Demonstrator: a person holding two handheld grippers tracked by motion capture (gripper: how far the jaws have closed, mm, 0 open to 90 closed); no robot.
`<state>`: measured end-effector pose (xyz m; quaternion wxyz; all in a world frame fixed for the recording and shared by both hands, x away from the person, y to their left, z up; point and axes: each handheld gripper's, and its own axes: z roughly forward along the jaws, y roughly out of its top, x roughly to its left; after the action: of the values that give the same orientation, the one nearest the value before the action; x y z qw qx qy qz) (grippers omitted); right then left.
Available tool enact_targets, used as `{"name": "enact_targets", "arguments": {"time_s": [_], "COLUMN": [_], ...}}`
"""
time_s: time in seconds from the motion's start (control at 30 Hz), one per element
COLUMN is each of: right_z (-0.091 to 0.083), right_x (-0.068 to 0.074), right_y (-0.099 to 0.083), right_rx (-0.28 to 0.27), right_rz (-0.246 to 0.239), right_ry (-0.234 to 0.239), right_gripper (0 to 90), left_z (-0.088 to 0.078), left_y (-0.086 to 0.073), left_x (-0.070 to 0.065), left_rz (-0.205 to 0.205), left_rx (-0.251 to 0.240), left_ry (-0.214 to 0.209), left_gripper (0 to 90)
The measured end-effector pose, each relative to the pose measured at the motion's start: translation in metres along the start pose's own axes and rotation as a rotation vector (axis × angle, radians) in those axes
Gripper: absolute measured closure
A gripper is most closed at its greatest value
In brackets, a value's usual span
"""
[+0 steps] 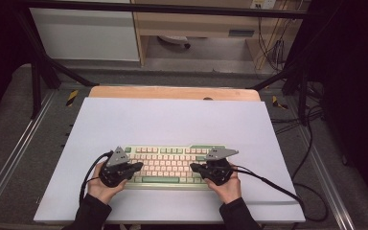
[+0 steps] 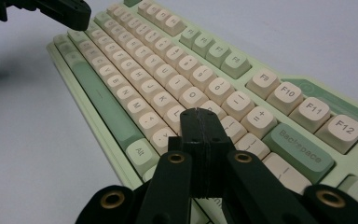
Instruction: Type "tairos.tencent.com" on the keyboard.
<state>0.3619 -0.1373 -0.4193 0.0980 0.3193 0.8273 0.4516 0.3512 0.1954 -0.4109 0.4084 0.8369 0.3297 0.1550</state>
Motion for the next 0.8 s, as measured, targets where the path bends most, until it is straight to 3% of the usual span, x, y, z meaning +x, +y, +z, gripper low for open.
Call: {"name": "enact_targets", "arguments": {"time_s": [0.5,0.8], "right_z": [-0.002,-0.002], "right_x": [0.001,0.001], "right_y": [0.000,0.001], "right_rx": [-0.003,-0.005], "right_rz": [-0.006,-0.006], "right_ry": [0.006,0.007], "right_gripper": [90.0,90.0], "left_z": [0.022,0.038], "left_y": [0.022,0.025], "left_x": [-0.006,-0.005], "left_rz": [0.012,0.000], "left_rx": [0.011,0.030], "left_ry": [-0.004,0.004], "left_gripper": [89.9,89.9]}}
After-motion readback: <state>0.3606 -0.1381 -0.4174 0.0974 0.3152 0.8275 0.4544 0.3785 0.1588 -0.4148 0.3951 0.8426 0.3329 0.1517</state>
